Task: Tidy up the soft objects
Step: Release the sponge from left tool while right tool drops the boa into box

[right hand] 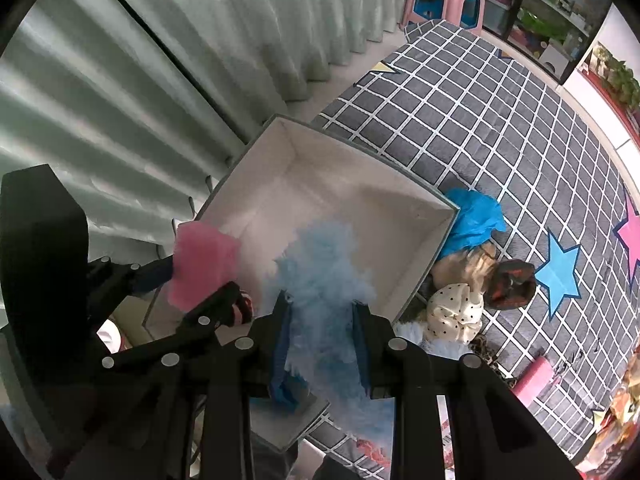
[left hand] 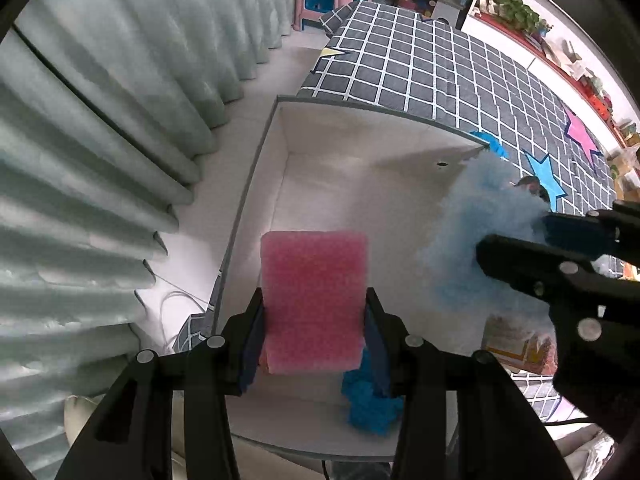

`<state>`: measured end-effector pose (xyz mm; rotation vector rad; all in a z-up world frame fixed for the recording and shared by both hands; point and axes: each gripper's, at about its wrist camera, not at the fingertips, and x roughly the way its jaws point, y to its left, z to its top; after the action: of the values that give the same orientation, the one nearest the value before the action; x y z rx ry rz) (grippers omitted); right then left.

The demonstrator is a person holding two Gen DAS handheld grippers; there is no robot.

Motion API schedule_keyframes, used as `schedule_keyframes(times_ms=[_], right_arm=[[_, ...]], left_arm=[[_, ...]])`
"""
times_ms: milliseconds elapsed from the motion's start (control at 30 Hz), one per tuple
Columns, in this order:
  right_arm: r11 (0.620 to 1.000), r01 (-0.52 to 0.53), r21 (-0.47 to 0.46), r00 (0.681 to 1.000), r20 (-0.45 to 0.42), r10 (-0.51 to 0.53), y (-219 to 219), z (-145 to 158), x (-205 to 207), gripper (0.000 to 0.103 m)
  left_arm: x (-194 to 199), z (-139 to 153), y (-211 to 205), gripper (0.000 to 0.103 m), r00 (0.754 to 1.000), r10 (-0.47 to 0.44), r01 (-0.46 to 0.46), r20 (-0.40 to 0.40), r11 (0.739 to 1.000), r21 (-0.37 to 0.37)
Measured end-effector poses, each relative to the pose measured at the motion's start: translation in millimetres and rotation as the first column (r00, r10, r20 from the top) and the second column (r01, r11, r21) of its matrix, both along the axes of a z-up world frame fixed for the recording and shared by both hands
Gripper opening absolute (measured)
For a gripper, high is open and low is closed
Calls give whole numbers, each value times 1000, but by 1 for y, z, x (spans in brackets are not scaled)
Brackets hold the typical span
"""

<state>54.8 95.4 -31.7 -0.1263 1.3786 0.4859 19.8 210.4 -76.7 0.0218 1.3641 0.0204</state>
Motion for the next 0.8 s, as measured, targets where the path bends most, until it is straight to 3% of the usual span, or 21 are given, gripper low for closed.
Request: schedule_keyframes(times_ms=[533,600,667,733,800], right_arm=[[1000,21,15,999,-30,-21,-2,-10,6,29],[1000,18,19,999,-30,-18,-2,-10,6,30],[1000,10,24,999,-32,-9,-1,-10,6,30],[1000,4,22,1000,-24,-4,-1,-9,5,52],[1000,4,21,1000,-12,-4,-1,-8,5,62]], left_arm=[[1,-9,-1,50,1000,3,-3,-30,1000,-12],[1,-10,0,52,999,8,-9,-35,1000,-22],[1,-11,1,64,999,16,-17,-41,999,-29],[0,-11,1,74,999,23,-24,-40,999,-36],[-1,-9,1,81,999,35,-36,-28,999,-39]])
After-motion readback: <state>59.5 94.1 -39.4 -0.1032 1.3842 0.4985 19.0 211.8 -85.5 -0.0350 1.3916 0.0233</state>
